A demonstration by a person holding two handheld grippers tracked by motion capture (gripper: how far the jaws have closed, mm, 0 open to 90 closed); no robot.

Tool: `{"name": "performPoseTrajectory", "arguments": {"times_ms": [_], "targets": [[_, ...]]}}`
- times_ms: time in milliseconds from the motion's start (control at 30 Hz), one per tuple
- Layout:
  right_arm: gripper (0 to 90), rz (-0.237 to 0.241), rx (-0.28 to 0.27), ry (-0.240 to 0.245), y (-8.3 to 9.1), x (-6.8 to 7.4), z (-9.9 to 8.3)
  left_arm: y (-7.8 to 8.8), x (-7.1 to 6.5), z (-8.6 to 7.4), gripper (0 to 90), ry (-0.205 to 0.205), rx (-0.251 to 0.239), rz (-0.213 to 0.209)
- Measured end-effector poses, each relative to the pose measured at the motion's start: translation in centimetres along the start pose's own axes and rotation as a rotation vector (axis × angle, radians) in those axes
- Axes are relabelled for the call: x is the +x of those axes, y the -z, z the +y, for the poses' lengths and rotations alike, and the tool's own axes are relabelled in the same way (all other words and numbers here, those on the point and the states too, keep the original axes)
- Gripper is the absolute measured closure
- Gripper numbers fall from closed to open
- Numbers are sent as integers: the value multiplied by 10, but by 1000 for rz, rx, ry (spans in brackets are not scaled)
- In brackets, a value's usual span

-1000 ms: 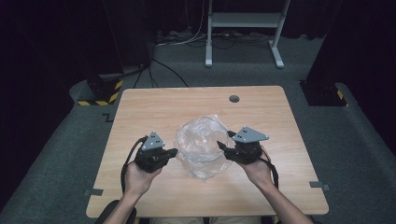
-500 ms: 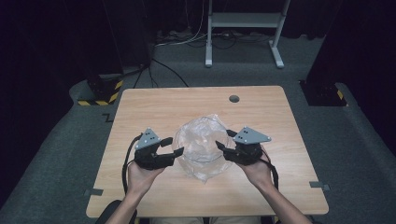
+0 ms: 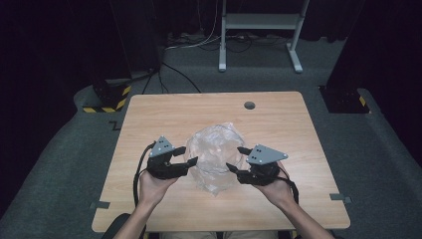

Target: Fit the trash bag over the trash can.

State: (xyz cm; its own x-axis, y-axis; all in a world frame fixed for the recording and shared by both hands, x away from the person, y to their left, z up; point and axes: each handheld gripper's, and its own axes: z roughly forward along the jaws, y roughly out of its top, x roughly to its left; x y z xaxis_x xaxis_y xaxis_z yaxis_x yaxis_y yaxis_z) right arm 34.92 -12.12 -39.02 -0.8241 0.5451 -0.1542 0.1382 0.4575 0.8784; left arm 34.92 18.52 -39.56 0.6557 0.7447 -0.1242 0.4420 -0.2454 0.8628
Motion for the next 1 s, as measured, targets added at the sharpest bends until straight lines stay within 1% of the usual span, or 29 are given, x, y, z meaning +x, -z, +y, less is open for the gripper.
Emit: {"name": "performPoseTrajectory", "arguments": {"times_ms": [67,133,167,233,300,333,367,400,533,600,700,800,833,867,900,1000], "targets": [[372,14,-11,0,4,-1,-1,2,0,0,390,0,-6,-2],[375,13,-30,-11,6,-2,0,6,-2,1,367,14,-27,-22],[376,10,-39,-19,7,-3,2,8,-3,2,352,16,-37,-30],[382,-3,-48,-32,7,-5,3,13,-9,3,323,7,-48,-31],[386,-20,-37,-41,4,-7,4,16,-14,4,292,2,-47,-42],[389,-27,-31,-44,3,-8,3,16,-18,3,271,2,-41,-33],[391,-33,-23,-49,1,-9,3,16,-21,2,218,-9,-29,-20],[392,-37,-17,-55,0,-10,2,15,-23,2,184,-20,-15,-17],[395,-54,-13,-71,-3,-13,1,11,-30,-1,144,-25,19,-31],[395,-61,-17,-78,-2,-15,1,10,-33,-3,139,-33,35,-25],[396,-69,-18,-93,-2,-18,0,11,-39,-7,99,-51,53,-23],[396,-73,-15,-110,-2,-21,-2,9,-44,-11,73,-70,83,-34],[396,-74,-15,-117,-3,-22,-2,7,-46,-12,69,-88,100,-20],[397,-77,-17,-120,-3,-23,-2,5,-47,-14,69,-114,122,3],[397,-76,-18,-128,-3,-24,-2,1,-47,-15,72,-129,145,18],[399,-77,-19,-132,-4,-25,-2,-12,-43,-20,91,-119,233,47]]}}
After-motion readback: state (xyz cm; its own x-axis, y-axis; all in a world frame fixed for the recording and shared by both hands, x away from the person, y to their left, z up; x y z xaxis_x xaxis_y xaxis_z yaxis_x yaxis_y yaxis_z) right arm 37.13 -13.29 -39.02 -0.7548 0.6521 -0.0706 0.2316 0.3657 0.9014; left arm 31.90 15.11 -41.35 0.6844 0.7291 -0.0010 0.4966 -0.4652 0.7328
